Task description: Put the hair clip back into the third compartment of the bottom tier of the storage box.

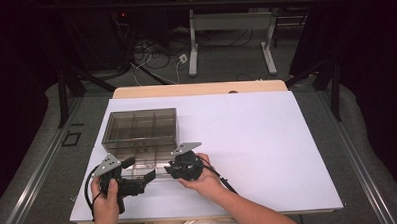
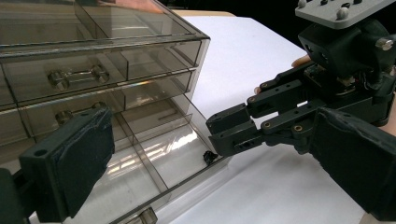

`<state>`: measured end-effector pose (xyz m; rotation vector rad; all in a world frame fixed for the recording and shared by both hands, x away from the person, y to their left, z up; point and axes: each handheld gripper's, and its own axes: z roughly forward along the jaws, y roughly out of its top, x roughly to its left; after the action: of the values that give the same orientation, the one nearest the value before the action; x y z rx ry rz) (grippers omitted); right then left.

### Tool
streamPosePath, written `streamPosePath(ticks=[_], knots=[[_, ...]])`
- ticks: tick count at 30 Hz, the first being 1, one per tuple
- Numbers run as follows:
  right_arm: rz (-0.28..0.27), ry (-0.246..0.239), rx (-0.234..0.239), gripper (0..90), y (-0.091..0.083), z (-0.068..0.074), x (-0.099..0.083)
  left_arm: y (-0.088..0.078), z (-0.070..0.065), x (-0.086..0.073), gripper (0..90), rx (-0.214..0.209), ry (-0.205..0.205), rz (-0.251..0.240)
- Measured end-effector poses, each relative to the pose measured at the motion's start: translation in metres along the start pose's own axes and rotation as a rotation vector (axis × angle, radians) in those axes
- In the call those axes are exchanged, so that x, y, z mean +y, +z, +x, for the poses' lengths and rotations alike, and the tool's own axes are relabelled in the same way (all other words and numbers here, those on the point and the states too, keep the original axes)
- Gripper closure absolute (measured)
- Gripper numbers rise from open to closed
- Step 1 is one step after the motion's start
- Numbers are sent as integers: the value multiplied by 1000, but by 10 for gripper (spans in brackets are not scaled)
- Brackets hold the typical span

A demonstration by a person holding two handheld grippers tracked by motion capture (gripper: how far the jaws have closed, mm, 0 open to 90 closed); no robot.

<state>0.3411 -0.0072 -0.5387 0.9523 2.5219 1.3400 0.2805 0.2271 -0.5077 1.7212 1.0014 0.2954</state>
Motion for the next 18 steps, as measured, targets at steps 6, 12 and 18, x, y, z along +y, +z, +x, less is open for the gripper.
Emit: streamPosePath(ticks=[6,12,18], knots=[[-1,-9,3,646,-3,-2,1,0,0,0,7,-1,0,2],[-11,-5,9,594,-4,0,1,0,0,0,7,1,-4,-1],[-24,-13,8,522,-7,0,2,0,0,0,7,3,-5,-1]])
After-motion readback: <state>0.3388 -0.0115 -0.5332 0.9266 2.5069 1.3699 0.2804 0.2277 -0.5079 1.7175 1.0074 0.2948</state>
